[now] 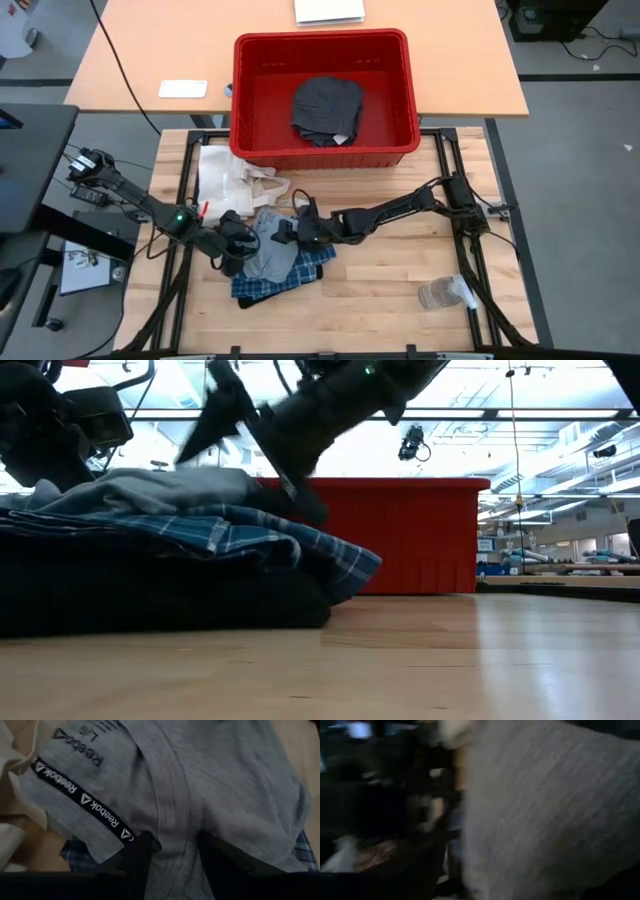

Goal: Fold laundry
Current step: Put the gray shirt into the red bin

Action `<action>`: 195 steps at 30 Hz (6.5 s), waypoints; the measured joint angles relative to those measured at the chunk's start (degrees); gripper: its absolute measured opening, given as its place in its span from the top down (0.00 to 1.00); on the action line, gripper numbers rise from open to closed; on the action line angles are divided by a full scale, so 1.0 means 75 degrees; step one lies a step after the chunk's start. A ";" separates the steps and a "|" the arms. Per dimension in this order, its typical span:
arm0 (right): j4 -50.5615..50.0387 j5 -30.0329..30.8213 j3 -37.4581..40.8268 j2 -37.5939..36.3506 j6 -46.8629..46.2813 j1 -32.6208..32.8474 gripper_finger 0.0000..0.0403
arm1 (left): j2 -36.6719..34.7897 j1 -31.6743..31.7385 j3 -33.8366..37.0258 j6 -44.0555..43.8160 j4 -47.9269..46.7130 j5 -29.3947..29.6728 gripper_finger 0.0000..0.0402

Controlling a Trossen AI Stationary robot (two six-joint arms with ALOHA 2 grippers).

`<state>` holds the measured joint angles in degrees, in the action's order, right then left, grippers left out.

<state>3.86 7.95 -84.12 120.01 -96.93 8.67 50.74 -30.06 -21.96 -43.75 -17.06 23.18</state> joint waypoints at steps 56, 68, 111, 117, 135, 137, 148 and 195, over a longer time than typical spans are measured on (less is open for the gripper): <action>0.1167 -0.1943 0.0000 0.0239 0.1129 -0.0186 0.85 | -0.1289 0.0000 -0.2229 0.0809 -0.2741 0.0026 0.57; 0.0683 -0.2041 0.0003 -0.0774 0.1749 -0.0499 0.84 | -0.1480 0.0000 -0.3156 0.1624 -0.3033 0.0327 0.57; -0.1250 -0.4646 -0.0003 -0.0680 0.2622 -0.0383 0.45 | -0.1378 -0.0006 -0.2873 0.1367 -0.3009 -0.0624 0.57; -0.2078 -0.4892 0.0000 -0.1088 0.2396 -0.0446 0.29 | -0.1376 -0.0006 -0.2873 0.1379 -0.3008 -0.0621 0.57; -0.3161 -0.3980 -0.0002 -0.1647 0.5633 -0.1774 0.32 | -0.1364 -0.0006 -0.2873 0.1320 -0.2542 -0.0615 0.57; -0.3038 -0.4042 0.0000 -0.1641 0.5915 -0.1895 0.32 | -0.1364 -0.0006 -0.2871 0.1256 -0.2512 -0.0615 0.57; -0.2065 -0.5376 0.0000 -0.0612 0.6290 -0.1841 0.32 | -0.1364 0.0003 -0.2871 0.1048 -0.2281 -0.0507 0.57; -0.5480 -0.2821 -0.1262 -0.1494 0.5064 -0.0430 0.33 | -0.1364 0.0009 -0.2871 0.0740 -0.2332 -0.0620 0.57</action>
<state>-37.24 -13.20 -93.58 108.80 -58.94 5.45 40.51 -30.00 -43.48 -38.20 -34.54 18.53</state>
